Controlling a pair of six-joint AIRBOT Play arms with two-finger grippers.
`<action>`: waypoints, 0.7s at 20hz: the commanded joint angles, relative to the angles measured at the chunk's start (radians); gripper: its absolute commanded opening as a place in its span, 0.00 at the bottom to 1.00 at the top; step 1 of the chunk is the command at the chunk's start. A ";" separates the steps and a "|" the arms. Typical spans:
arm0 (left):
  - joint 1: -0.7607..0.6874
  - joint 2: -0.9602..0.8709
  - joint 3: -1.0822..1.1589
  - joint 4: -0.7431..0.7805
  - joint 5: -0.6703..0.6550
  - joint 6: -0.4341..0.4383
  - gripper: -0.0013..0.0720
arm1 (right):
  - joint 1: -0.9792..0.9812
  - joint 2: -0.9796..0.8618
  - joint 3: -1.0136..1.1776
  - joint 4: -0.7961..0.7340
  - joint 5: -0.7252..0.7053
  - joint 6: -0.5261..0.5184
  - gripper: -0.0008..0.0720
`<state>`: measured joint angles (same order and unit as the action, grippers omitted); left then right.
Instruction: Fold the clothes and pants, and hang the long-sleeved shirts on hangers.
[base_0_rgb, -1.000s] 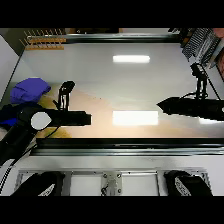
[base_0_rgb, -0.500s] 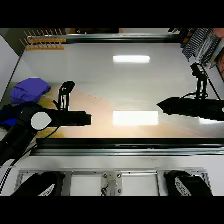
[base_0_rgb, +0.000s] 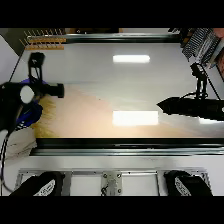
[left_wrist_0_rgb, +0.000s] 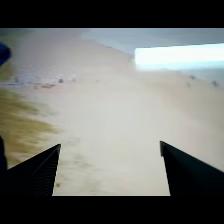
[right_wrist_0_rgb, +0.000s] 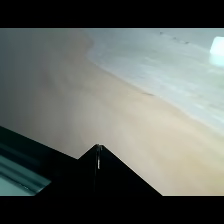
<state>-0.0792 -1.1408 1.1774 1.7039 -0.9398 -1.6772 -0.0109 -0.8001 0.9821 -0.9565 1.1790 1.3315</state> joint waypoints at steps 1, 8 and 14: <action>0.208 -0.238 0.158 0.095 0.009 0.005 0.95 | 0.000 0.000 0.000 0.000 0.000 0.000 0.02; 0.272 -0.645 0.386 0.234 0.001 0.066 0.95 | 0.000 0.000 0.000 0.000 0.000 0.000 0.02; 0.257 -0.820 0.495 0.365 -0.012 0.065 0.95 | 0.000 -0.002 0.000 0.000 0.000 0.000 0.02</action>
<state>0.1753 -1.8812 1.6203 2.0136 -0.9386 -1.6142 -0.0109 -0.8021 0.9821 -0.9562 1.1790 1.3315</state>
